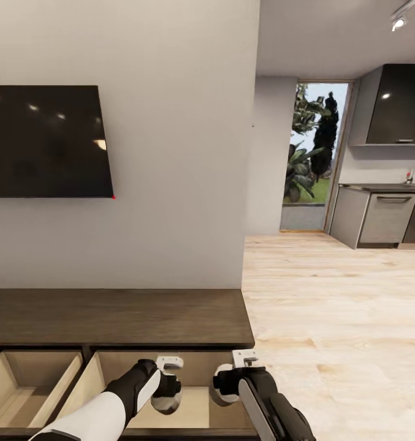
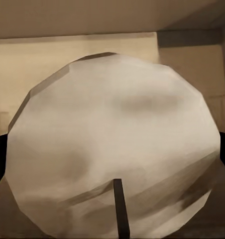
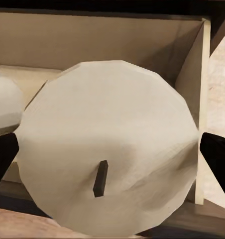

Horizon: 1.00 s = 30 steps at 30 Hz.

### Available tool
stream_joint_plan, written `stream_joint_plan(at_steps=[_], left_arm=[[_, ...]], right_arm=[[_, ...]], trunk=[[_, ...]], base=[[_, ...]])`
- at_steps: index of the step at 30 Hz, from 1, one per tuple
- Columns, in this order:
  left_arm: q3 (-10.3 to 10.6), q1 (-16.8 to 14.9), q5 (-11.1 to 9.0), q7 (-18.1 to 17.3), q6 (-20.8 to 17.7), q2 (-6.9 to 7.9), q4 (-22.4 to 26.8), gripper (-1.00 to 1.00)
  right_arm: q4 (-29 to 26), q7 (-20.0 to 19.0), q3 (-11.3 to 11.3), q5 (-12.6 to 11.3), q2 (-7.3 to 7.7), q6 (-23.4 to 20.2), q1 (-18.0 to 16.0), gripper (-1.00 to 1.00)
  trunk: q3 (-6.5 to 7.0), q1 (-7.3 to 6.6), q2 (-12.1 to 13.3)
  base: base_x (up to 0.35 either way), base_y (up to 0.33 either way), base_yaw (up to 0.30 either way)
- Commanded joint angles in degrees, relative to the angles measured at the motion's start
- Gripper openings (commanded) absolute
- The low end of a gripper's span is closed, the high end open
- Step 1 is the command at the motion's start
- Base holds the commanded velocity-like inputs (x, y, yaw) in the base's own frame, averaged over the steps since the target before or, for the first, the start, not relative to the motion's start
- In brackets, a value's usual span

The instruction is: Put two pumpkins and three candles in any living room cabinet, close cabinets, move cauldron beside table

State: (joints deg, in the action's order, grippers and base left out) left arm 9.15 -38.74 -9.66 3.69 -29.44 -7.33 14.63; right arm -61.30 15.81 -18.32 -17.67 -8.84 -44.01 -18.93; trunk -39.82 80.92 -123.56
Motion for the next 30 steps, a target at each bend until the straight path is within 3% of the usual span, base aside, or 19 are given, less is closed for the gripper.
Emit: stream_joint_plan(at_steps=[1, 5, 10, 18, 30], left_arm=[[0.4, 0.0, -0.5, 0.4, -1.7, 0.03, 0.3, -1.00], [0.4, -0.1, -0.6, 0.6, -5.4, -0.03, 0.5, -1.00], [0.4, -0.2, -0.6, 0.7, -7.4, -0.08, 0.6, -1.00], [0.4, -0.4, -0.6, 1.1, -7.8, -0.14, 0.7, -1.00], [0.4, -0.5, -0.5, 1.3, -7.6, -0.14, 3.3, -1.00]], right_arm=[[0.2, 0.8, -0.1, -1.2, -0.02, -0.8, -0.4, -1.00], [0.5, 2.3, 0.1, -2.3, -0.04, -3.1, -1.1, -1.00], [0.9, 3.6, 0.3, -2.5, -0.07, -3.8, -1.3, -1.00], [4.8, 3.7, 0.3, -2.6, -0.19, -3.8, -2.8, -1.00], [5.4, 3.7, 0.2, -2.6, -0.28, -3.8, -3.0, -1.00]], trunk=[[-0.06, -0.01, 0.0], [-0.42, 0.43, -0.8], [-1.14, 1.31, -2.4], [-1.14, 1.31, -2.4], [-1.32, 1.53, -2.8]], base=[[0.000, 0.000, 0.000], [0.000, 0.000, 0.000], [0.000, 0.000, 0.000], [0.000, 0.000, 0.000], [0.000, 0.000, 0.000]])
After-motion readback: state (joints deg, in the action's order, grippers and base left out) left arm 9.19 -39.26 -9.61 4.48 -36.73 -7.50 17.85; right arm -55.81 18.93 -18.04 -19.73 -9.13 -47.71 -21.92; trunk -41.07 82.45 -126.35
